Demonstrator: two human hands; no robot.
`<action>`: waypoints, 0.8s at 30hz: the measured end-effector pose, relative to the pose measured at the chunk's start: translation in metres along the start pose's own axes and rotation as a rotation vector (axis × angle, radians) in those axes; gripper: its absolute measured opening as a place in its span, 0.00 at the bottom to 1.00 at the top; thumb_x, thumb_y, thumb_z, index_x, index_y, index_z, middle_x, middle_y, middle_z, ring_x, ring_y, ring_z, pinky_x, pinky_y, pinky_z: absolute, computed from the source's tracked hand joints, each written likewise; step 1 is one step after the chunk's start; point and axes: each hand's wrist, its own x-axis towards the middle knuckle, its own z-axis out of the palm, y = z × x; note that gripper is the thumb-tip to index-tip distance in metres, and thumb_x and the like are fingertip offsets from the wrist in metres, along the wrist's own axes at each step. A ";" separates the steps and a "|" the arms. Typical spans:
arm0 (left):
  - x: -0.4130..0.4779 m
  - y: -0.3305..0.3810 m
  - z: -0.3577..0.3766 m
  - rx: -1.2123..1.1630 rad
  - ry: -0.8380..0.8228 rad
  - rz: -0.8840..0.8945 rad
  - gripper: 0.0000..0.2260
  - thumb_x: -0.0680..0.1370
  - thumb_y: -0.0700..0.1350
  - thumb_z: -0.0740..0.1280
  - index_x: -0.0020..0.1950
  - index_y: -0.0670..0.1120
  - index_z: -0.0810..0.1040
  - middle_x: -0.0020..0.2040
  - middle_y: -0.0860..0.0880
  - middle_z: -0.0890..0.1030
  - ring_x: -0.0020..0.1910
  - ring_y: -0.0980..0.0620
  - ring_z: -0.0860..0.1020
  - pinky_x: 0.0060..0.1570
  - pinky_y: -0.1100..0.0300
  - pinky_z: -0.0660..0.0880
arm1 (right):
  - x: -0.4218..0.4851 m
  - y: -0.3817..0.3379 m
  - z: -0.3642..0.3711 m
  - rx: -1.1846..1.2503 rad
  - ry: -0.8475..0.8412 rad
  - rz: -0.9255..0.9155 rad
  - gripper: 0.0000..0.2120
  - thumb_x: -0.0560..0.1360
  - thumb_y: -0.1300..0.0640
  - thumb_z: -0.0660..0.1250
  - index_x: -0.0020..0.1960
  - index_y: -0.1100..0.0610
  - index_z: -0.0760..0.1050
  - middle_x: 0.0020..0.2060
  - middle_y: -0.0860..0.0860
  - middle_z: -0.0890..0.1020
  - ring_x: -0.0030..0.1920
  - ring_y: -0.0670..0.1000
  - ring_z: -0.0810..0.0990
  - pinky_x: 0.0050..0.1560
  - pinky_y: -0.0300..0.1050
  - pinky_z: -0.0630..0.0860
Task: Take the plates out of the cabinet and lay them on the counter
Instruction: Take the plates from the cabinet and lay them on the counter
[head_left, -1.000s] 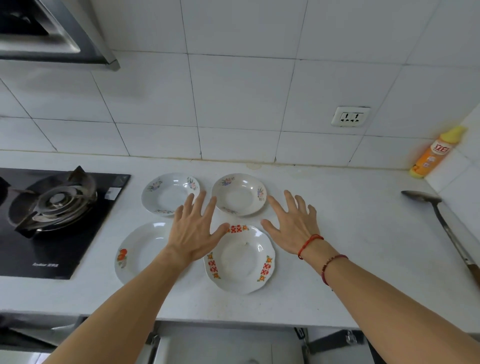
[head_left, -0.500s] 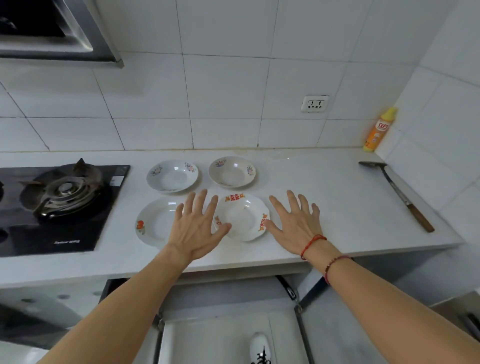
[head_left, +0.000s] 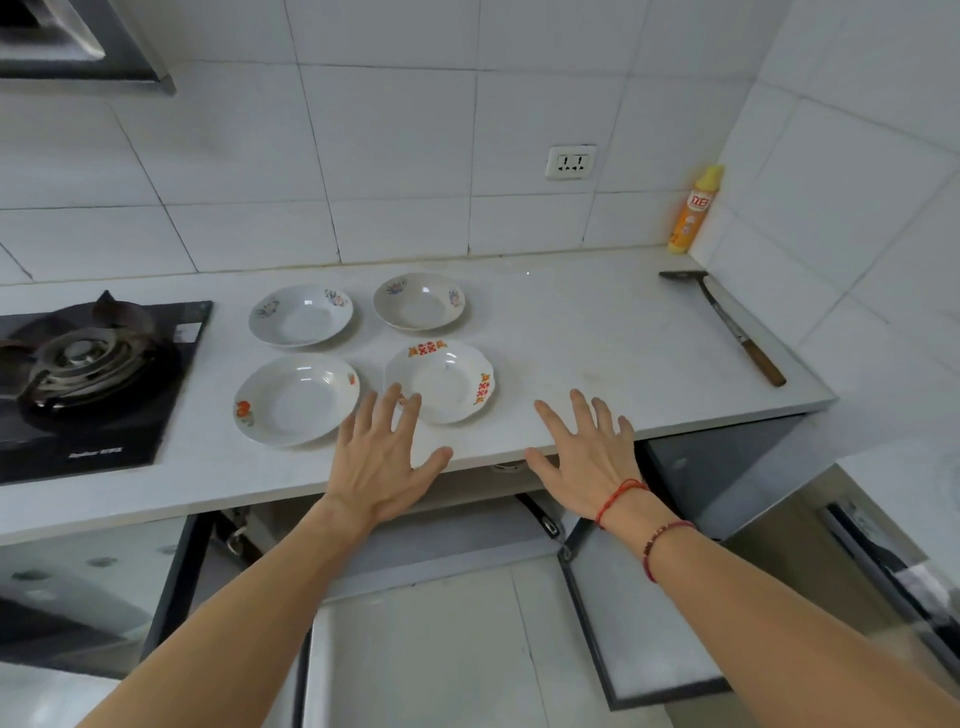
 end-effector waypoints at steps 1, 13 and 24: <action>-0.002 0.004 0.002 0.002 0.008 0.007 0.37 0.75 0.69 0.54 0.78 0.48 0.61 0.79 0.44 0.60 0.77 0.39 0.58 0.72 0.42 0.60 | -0.003 0.003 0.002 0.003 0.008 0.003 0.32 0.77 0.34 0.49 0.78 0.44 0.51 0.78 0.59 0.55 0.76 0.64 0.55 0.72 0.66 0.57; -0.041 0.041 0.088 -0.023 -0.130 0.060 0.35 0.74 0.67 0.56 0.73 0.46 0.69 0.74 0.44 0.69 0.72 0.41 0.67 0.66 0.44 0.70 | -0.035 0.039 0.088 0.070 -0.051 0.009 0.32 0.76 0.36 0.52 0.77 0.45 0.58 0.75 0.61 0.62 0.72 0.64 0.63 0.64 0.62 0.70; 0.011 0.035 0.244 -0.082 -0.216 -0.028 0.38 0.72 0.68 0.50 0.75 0.47 0.64 0.75 0.47 0.66 0.72 0.44 0.65 0.65 0.49 0.70 | 0.016 0.072 0.243 0.115 -0.073 0.072 0.32 0.75 0.35 0.48 0.76 0.46 0.59 0.72 0.60 0.66 0.69 0.62 0.67 0.58 0.58 0.74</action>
